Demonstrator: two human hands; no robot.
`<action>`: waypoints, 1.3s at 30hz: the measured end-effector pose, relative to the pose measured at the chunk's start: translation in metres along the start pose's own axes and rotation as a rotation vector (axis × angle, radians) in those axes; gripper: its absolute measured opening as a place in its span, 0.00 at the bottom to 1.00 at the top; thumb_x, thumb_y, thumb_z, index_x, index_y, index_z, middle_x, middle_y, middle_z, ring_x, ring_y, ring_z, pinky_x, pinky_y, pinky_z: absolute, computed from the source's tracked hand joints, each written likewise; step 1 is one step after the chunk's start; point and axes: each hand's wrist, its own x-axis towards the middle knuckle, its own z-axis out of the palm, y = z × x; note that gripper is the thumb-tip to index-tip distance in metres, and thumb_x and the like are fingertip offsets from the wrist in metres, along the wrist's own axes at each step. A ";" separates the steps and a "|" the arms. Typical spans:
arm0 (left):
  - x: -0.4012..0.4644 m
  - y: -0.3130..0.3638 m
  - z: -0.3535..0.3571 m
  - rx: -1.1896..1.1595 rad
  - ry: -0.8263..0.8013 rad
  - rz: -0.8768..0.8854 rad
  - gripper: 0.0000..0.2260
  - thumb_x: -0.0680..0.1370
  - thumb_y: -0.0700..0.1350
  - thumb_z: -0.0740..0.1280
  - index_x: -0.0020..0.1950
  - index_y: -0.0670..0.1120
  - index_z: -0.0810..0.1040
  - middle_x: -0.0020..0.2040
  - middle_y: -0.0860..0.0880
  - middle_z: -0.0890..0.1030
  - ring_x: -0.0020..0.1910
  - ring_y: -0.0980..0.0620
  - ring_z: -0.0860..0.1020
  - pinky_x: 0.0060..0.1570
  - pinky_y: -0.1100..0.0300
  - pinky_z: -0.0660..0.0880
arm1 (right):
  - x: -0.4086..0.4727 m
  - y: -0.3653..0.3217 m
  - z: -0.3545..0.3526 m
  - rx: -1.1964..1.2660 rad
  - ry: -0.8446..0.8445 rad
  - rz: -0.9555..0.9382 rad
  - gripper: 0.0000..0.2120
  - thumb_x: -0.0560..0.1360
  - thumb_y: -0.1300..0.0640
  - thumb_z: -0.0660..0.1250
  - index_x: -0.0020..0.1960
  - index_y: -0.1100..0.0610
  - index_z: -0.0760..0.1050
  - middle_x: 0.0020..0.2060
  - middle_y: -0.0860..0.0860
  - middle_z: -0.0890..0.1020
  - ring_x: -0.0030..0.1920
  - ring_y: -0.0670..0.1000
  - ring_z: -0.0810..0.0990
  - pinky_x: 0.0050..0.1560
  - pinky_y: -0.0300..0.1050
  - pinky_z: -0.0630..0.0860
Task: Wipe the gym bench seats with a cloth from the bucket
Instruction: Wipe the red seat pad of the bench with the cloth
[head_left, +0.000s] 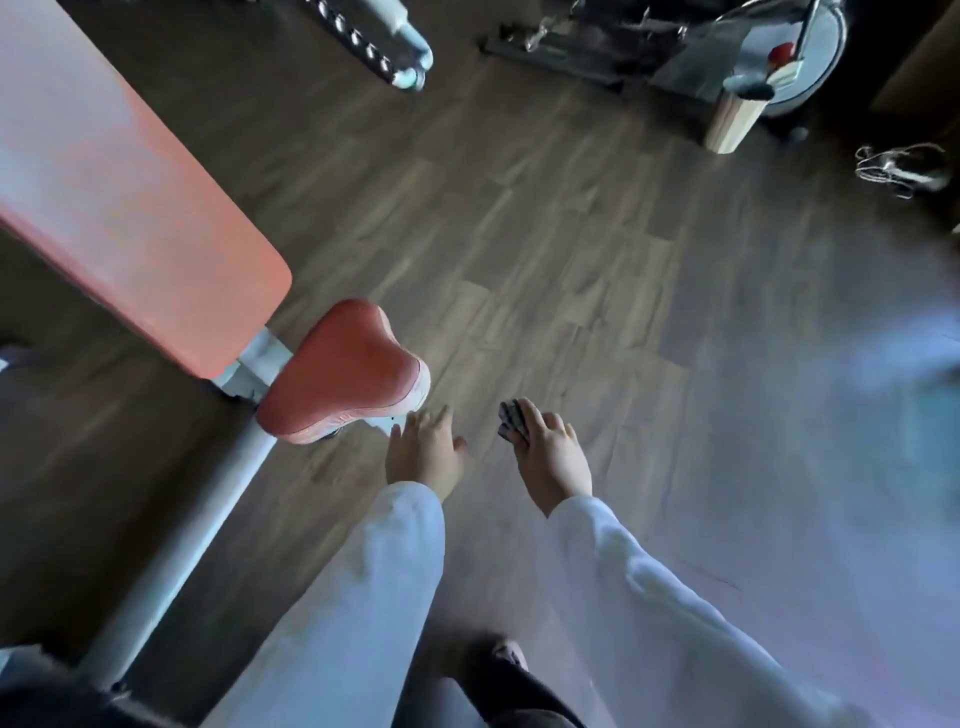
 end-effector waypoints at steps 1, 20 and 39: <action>0.016 -0.005 -0.003 -0.015 0.007 -0.022 0.19 0.78 0.45 0.59 0.69 0.45 0.67 0.65 0.45 0.72 0.64 0.44 0.69 0.62 0.52 0.64 | 0.019 -0.005 0.003 -0.007 -0.028 -0.015 0.18 0.79 0.53 0.59 0.68 0.53 0.65 0.55 0.59 0.76 0.54 0.61 0.72 0.53 0.50 0.69; 0.284 -0.166 0.037 -0.075 -0.088 -0.343 0.24 0.82 0.51 0.53 0.76 0.48 0.53 0.76 0.44 0.56 0.75 0.44 0.55 0.73 0.48 0.53 | 0.300 -0.081 0.189 -0.131 -0.336 -0.289 0.19 0.79 0.51 0.55 0.70 0.49 0.61 0.58 0.55 0.74 0.58 0.57 0.71 0.55 0.50 0.71; 0.368 -0.263 0.128 -0.156 0.093 -0.533 0.23 0.82 0.54 0.50 0.76 0.51 0.55 0.77 0.48 0.52 0.76 0.46 0.50 0.72 0.45 0.48 | 0.383 -0.096 0.334 -0.093 -0.305 -0.443 0.26 0.78 0.48 0.46 0.73 0.58 0.58 0.73 0.62 0.57 0.74 0.62 0.50 0.72 0.48 0.44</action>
